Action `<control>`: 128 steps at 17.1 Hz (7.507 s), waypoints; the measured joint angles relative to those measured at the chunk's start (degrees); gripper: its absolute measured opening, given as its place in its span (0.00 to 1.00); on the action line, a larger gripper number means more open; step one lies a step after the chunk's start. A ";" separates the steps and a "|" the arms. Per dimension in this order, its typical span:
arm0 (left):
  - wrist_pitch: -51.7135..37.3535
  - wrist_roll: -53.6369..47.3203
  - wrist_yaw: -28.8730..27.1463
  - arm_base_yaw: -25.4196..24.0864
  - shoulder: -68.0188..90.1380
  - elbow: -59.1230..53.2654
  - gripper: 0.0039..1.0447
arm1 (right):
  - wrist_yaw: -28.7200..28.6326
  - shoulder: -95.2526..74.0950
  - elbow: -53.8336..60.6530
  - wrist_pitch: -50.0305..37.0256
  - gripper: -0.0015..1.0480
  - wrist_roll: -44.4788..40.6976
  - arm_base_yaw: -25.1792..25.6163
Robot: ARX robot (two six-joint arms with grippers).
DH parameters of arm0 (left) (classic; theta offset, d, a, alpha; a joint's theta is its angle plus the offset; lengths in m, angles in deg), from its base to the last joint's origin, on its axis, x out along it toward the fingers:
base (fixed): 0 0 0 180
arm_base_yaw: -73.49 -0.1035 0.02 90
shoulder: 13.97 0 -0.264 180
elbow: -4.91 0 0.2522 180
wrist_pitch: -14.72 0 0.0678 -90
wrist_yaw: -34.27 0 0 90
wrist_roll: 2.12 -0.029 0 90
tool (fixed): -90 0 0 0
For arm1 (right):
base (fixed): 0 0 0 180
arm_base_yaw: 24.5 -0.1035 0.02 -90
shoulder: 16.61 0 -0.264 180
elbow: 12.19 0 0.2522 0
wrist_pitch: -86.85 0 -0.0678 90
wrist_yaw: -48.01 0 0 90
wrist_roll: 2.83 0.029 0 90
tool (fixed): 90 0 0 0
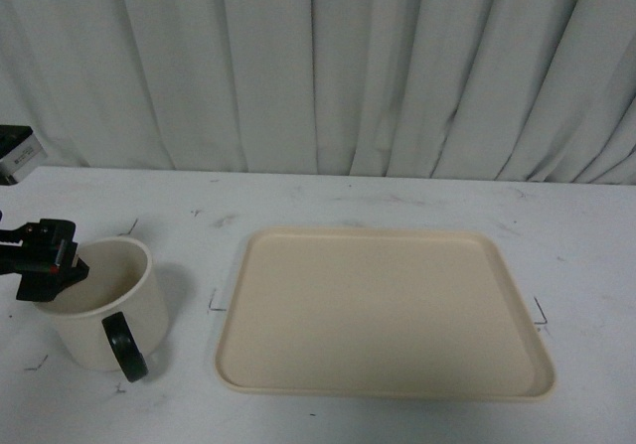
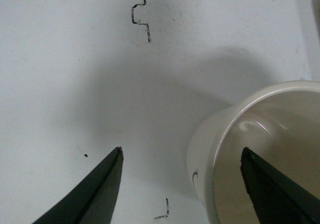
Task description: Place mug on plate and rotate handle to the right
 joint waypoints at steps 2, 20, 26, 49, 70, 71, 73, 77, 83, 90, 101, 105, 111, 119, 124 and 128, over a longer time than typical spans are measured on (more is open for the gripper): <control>-0.35 -0.02 -0.35 0.00 0.13 -0.02 0.48 | 0.00 0.00 0.00 0.00 0.94 0.00 0.00; 15.63 15.72 -0.48 6.58 -15.69 7.23 0.03 | 0.00 0.00 0.00 0.02 0.94 0.00 0.00; 17.46 22.88 -5.27 30.25 -5.14 18.97 0.03 | 0.00 0.00 0.00 0.00 0.94 0.00 0.00; 9.03 26.64 -11.56 27.28 10.62 18.01 0.03 | 0.00 0.00 0.00 0.02 0.94 0.00 0.00; -11.82 15.19 -16.35 24.98 -22.36 5.92 0.86 | -0.02 0.00 0.00 0.00 0.94 0.00 0.00; -17.57 13.44 -20.31 24.50 -26.12 1.79 0.79 | -0.02 0.00 0.00 0.00 0.94 0.00 0.00; -22.56 11.87 -22.62 22.05 -33.29 -6.12 0.67 | 0.02 0.00 0.00 0.02 0.94 0.00 0.00; -27.06 10.47 -17.86 15.58 -50.53 -24.96 0.19 | 0.00 0.00 0.00 0.02 0.94 0.00 0.00; -27.69 10.32 -12.46 10.08 -62.75 -39.54 0.01 | -0.02 0.00 0.00 0.02 0.94 0.00 0.00; -20.44 10.29 -7.54 5.11 -76.94 -46.25 0.01 | -0.02 0.00 0.00 0.02 0.94 0.00 0.00; -7.04 10.29 -7.54 5.11 -93.94 -49.03 0.01 | -0.02 0.00 0.00 0.02 0.94 0.00 0.00; 0.24 10.27 -7.54 5.11 -99.16 -48.81 0.01 | -0.02 0.00 0.00 0.00 0.94 0.00 0.00; 4.26 10.27 -7.54 5.11 -104.89 -48.98 0.01 | 0.00 0.00 0.00 0.04 0.94 0.00 0.00; 4.46 10.29 -7.52 5.11 -104.89 -48.98 0.62 | -11.02 -6.03 -0.35 -6.56 0.94 4.07 4.96; 4.46 10.25 -7.52 5.11 -104.89 -48.98 0.94 | -3.48 -62.55 -23.26 -45.88 0.94 14.64 -4.55; 4.48 10.25 -7.54 5.11 -104.89 -48.98 0.94 | 4.07 -97.07 -52.72 -24.98 0.94 18.99 -17.57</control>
